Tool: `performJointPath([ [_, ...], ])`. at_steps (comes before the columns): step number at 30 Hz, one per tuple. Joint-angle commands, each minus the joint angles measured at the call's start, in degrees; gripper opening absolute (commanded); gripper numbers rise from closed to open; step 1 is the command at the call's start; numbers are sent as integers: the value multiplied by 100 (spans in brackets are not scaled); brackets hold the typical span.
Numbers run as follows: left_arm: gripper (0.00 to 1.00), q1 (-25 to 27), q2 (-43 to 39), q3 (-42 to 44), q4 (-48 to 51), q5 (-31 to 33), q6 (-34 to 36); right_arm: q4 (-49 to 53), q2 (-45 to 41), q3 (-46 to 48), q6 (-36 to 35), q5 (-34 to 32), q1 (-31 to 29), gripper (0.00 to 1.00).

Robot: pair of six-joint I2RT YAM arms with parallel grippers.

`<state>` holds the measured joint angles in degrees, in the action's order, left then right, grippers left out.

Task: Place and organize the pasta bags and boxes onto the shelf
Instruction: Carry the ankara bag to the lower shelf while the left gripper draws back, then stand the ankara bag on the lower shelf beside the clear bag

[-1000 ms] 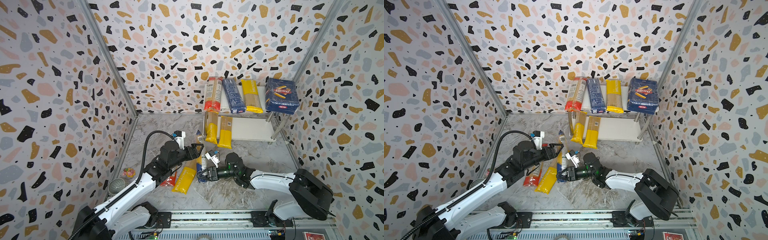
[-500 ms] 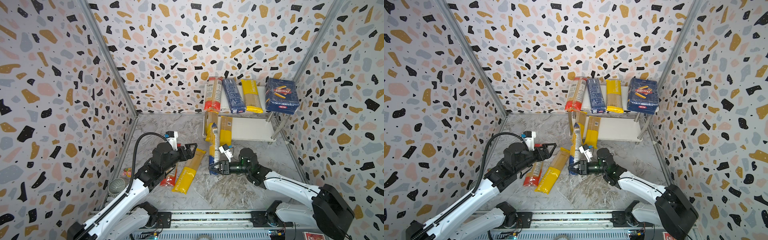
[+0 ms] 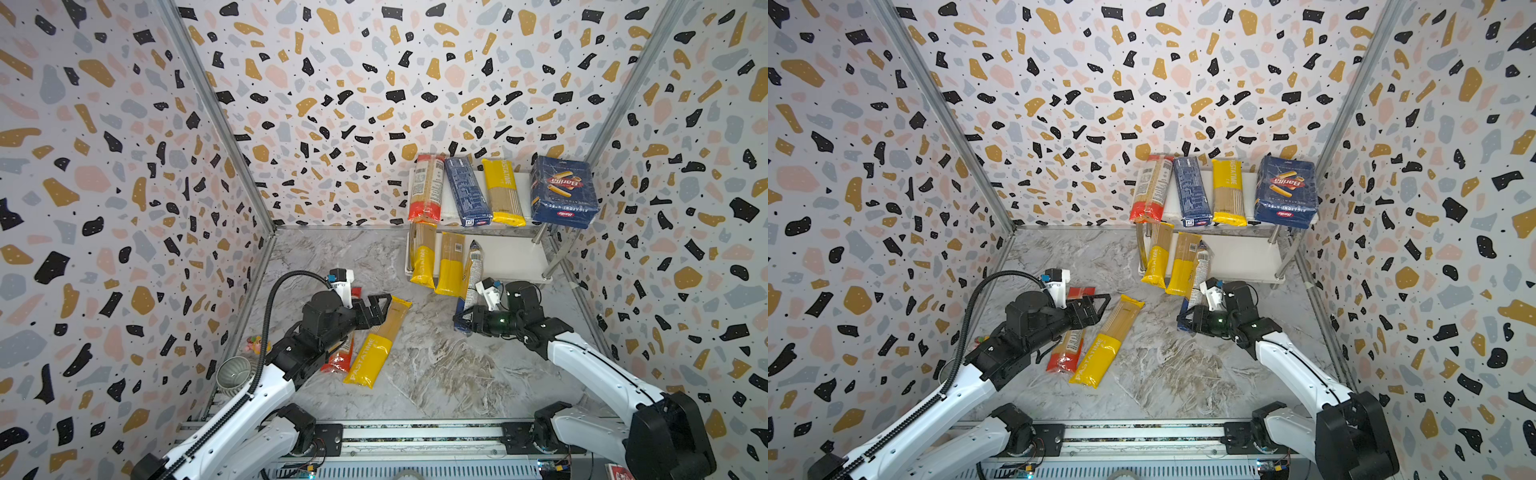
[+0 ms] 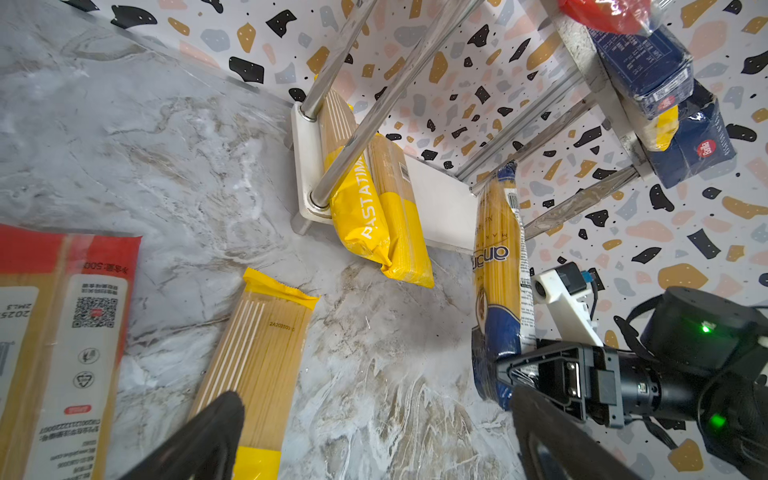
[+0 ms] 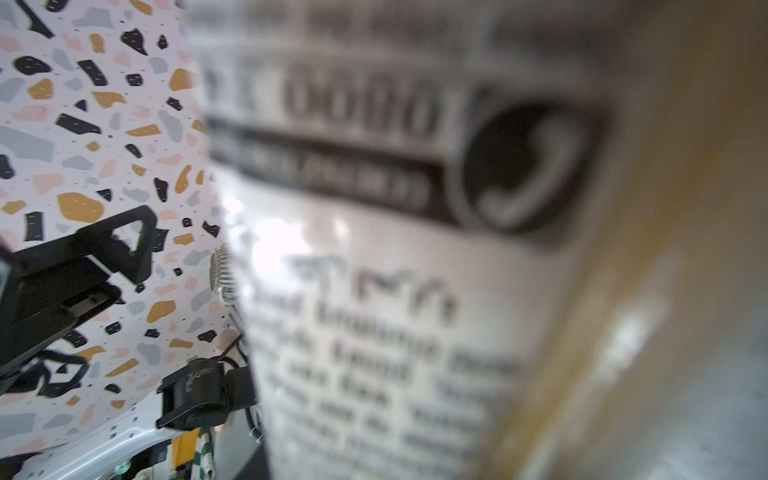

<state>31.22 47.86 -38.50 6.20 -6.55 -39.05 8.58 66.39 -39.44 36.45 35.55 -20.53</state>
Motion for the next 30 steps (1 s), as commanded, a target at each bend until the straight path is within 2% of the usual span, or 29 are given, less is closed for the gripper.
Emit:
performJointPath([
  [1,100,-37,-149,86,48,-11,221,-284,94,-757,-858,-381,197,0],
  [9,100,-41,-111,187,28,-105,262,166,1034,-1630,-1346,-1144,634,0],
  [24,100,-124,101,50,-18,-217,484,716,2863,-3148,-1748,-2500,682,0],
  [30,100,-169,122,30,-13,-224,521,785,3191,-3469,-1764,-2613,675,0],
])
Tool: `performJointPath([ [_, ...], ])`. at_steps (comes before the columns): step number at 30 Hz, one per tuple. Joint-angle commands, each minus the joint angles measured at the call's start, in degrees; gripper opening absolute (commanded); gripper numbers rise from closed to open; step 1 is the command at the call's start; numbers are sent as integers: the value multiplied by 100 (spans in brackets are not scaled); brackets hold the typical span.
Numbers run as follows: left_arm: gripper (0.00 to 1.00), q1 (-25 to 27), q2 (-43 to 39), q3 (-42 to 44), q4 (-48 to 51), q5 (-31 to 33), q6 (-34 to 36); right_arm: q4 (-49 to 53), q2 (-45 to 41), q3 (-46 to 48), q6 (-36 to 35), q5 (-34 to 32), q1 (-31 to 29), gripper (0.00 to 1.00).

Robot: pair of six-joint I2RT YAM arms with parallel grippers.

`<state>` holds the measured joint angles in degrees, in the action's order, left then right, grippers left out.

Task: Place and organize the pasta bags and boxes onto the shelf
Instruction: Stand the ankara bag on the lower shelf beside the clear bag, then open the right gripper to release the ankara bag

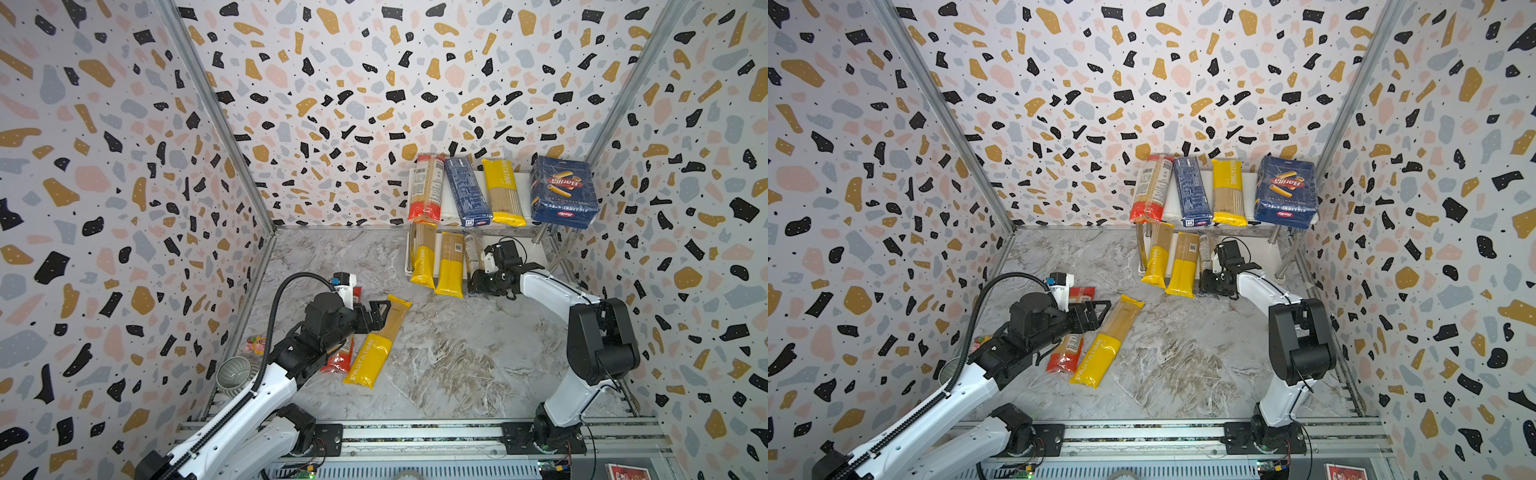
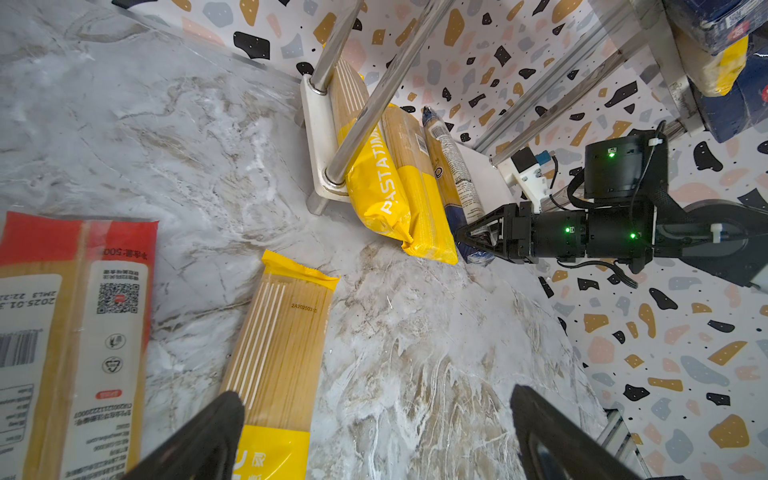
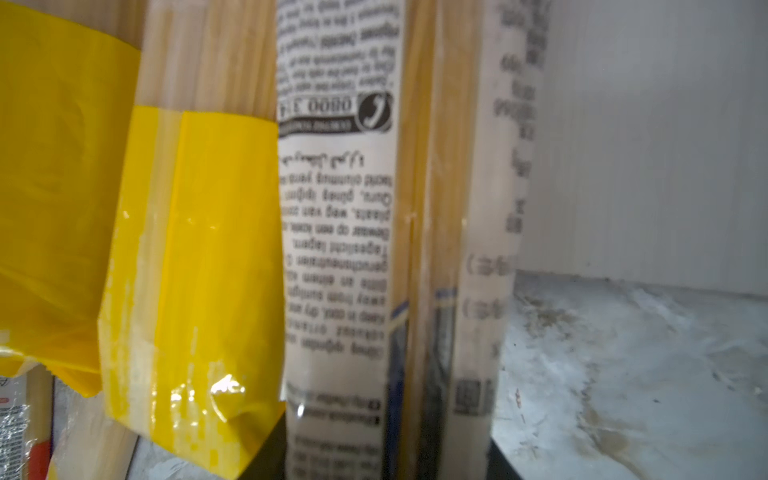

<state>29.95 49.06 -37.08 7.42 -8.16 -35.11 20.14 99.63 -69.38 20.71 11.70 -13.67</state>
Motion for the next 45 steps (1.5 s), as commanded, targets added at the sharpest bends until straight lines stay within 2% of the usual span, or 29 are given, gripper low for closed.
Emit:
performJointPath([
  [1,100,-51,17,-107,-144,-66,134,-359,-97,-524,-200,-254,-12,0],
  [16,100,-104,19,-71,-157,-124,109,-278,193,-730,32,-893,-171,0],
  [26,100,-148,-190,-21,-23,-79,135,-183,603,-1142,92,-939,-613,0],
  [36,100,-209,-283,8,36,-115,180,-125,654,-1253,227,-1015,-654,0],
  [38,100,-218,-282,8,57,-113,182,-92,589,-1221,224,-1092,-654,9],
  [43,100,-227,-318,16,109,-115,145,-162,143,-869,136,-1338,-645,51],
  [45,100,-227,-344,17,144,-94,118,-193,-91,-710,105,-1365,-607,58],
])
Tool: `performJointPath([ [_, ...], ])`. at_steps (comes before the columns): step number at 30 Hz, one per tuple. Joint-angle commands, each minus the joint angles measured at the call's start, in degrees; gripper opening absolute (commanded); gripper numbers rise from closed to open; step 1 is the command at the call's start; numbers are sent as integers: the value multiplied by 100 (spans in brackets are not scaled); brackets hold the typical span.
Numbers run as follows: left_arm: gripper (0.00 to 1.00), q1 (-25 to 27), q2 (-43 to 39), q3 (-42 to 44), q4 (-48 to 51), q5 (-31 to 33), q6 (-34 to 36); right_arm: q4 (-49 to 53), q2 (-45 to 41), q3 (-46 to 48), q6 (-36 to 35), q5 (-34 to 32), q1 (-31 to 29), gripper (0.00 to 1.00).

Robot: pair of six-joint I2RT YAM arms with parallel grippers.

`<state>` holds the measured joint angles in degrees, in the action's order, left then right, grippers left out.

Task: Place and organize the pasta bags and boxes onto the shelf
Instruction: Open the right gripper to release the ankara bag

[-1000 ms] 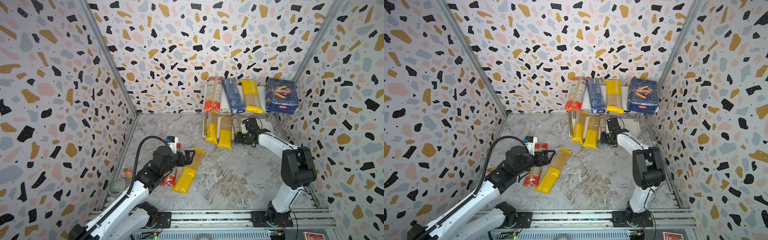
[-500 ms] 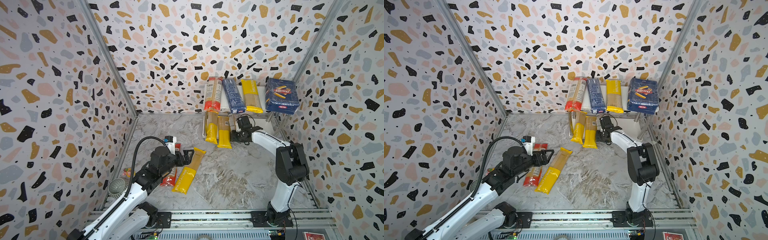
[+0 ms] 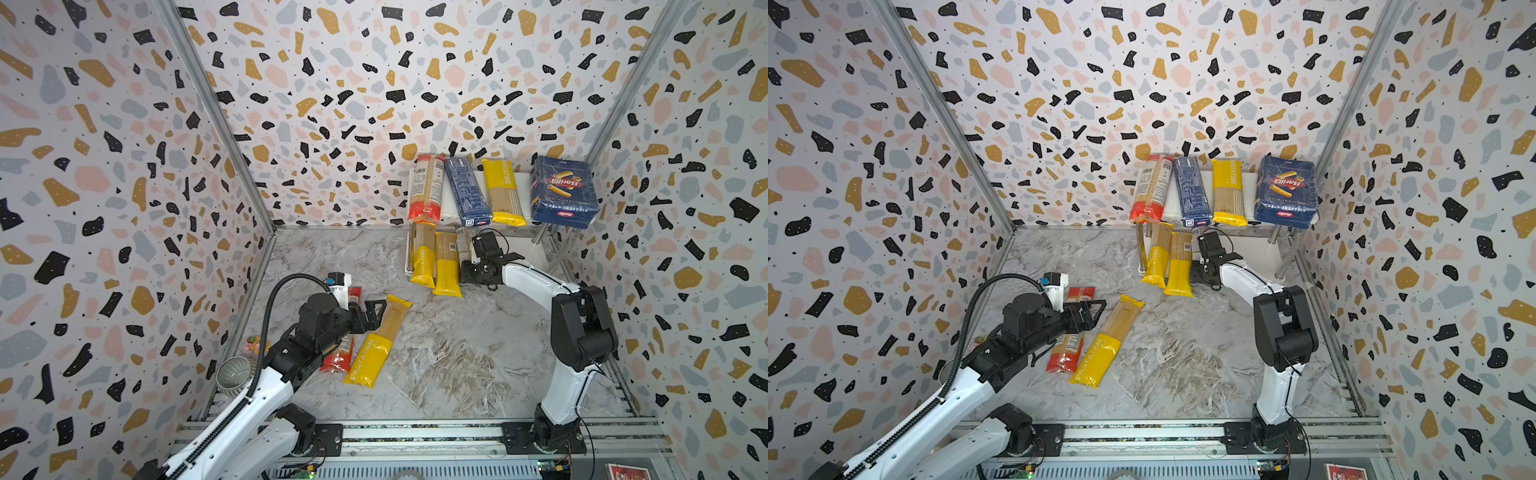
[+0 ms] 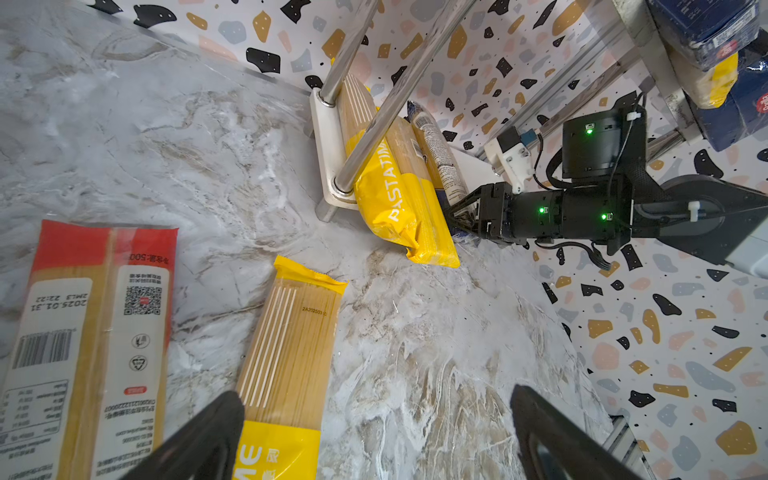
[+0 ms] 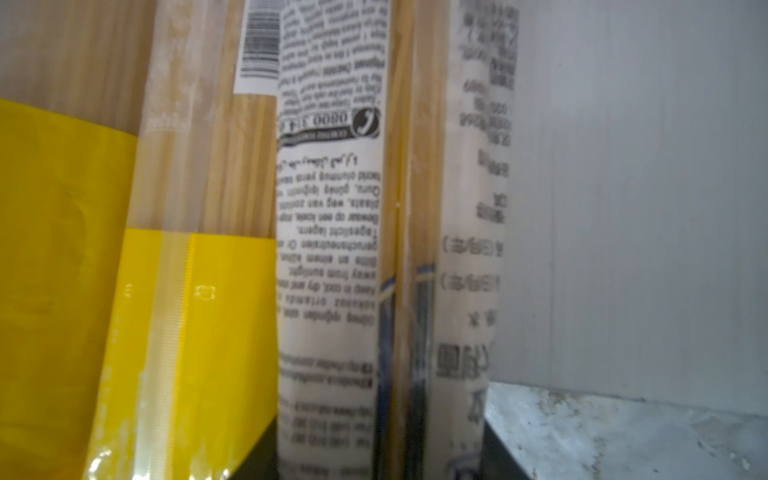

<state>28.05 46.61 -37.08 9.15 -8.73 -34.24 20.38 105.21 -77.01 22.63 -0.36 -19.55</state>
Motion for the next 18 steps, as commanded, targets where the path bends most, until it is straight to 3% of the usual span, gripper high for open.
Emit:
performJointPath([
  [1,100,-37,-120,20,-6,-16,14,-204,-759,122,-95,-160,3,61],
  [5,99,-37,-188,98,77,63,-54,-218,-1209,445,-161,-171,72,72],
  [14,100,-37,-258,666,278,39,-206,-69,-2261,1278,-239,90,175,75],
  [18,100,-37,-189,977,316,-36,-259,-78,-3067,2092,-207,288,106,76],
])
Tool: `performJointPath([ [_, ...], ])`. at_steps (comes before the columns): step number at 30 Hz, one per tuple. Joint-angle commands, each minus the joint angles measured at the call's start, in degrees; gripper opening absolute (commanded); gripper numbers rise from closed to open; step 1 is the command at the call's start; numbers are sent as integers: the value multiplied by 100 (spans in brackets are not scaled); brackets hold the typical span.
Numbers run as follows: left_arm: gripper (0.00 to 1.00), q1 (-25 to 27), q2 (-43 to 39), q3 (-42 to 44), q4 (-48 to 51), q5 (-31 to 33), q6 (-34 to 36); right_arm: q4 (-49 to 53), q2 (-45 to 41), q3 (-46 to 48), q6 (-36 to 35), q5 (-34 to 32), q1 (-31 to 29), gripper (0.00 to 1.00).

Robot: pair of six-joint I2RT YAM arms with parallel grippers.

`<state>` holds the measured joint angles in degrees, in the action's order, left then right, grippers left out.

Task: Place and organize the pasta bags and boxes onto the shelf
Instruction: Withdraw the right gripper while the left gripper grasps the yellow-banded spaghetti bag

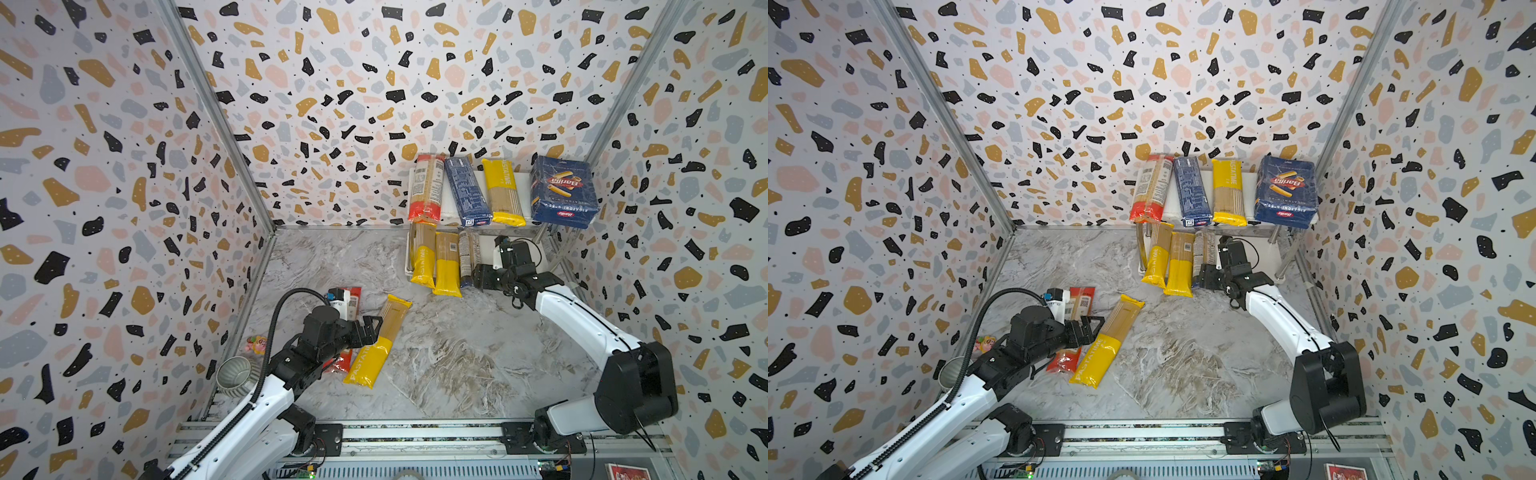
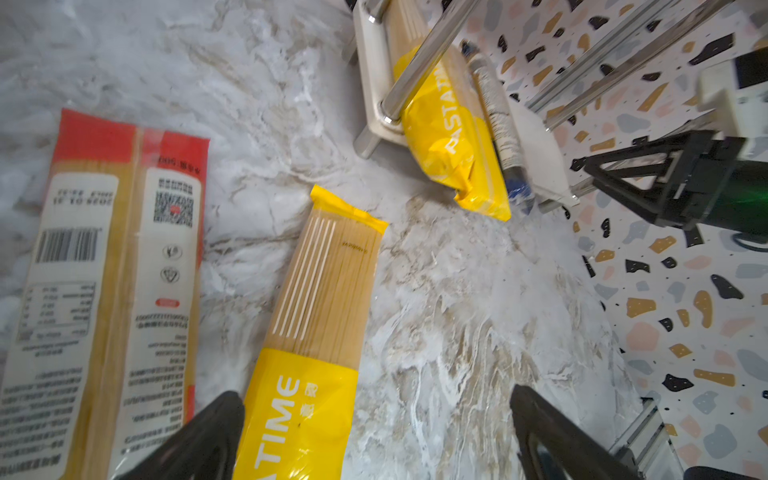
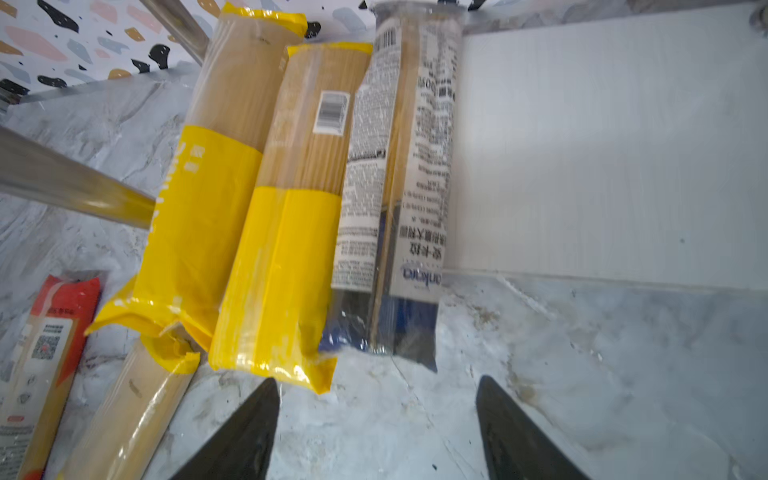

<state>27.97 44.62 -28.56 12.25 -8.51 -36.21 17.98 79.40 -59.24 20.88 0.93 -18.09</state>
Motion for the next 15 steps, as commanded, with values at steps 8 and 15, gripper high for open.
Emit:
performJointPath([
  [8,100,90,488,633,-348,44,-137,365,-1974,1380,97,561,-679,77],
  [15,99,532,1198,665,-739,374,-276,388,-2612,1801,421,639,-1709,78],
])
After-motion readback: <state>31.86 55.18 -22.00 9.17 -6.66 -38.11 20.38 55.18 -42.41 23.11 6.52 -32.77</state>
